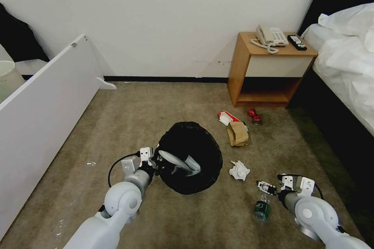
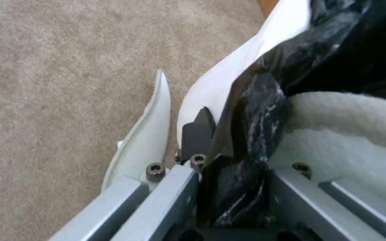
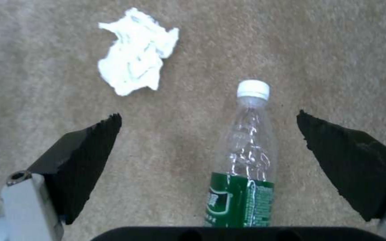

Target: Pick up the trash bin, then pick up the garbage from the floor and place it into the trash bin.

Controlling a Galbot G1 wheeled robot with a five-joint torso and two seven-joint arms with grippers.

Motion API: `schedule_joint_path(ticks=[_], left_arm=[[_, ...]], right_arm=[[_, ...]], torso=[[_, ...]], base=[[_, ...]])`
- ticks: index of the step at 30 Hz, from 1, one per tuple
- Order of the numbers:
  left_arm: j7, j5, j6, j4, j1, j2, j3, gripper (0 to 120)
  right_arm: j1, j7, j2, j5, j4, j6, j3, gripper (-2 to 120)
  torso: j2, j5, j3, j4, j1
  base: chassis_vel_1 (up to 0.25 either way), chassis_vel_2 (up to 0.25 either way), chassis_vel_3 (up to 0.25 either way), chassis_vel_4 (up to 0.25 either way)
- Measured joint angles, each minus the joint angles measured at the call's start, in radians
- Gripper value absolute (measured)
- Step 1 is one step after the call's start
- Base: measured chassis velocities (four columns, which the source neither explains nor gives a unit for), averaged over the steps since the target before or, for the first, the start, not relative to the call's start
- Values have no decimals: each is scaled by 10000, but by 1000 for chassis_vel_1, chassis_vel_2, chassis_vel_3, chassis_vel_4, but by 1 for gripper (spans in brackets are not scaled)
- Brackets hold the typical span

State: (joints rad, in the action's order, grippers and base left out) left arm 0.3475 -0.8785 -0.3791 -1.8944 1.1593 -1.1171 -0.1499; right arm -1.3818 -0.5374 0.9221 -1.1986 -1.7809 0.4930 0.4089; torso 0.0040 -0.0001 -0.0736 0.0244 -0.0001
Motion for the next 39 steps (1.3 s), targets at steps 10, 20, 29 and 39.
schedule_joint_path(ticks=[10, 20, 29, 39], left_arm=[[2, -44, 79, 138, -54, 94, 1, 0], [3, -34, 107, 153, 26, 139, -6, 0], [-26, 70, 175, 82, 286, 190, -74, 0], [-87, 131, 238, -26, 498, 298, -140, 0]], right_arm=[[100, -13, 907, 802, 938, -91, 312, 100], [145, 34, 1727, 1436, 1390, -134, 433, 100], [129, 51, 2459, 1847, 1564, -126, 433, 100], [94, 66, 2799, 2153, 1676, -121, 491, 100]], torso=[[0, 1, 0, 0, 0], [0, 1, 0, 0, 0], [0, 0, 1, 0, 0], [0, 0, 1, 0, 0]], base=[[0, 0, 0, 0], [0, 0, 0, 0], [0, 0, 0, 0], [0, 0, 0, 0]])
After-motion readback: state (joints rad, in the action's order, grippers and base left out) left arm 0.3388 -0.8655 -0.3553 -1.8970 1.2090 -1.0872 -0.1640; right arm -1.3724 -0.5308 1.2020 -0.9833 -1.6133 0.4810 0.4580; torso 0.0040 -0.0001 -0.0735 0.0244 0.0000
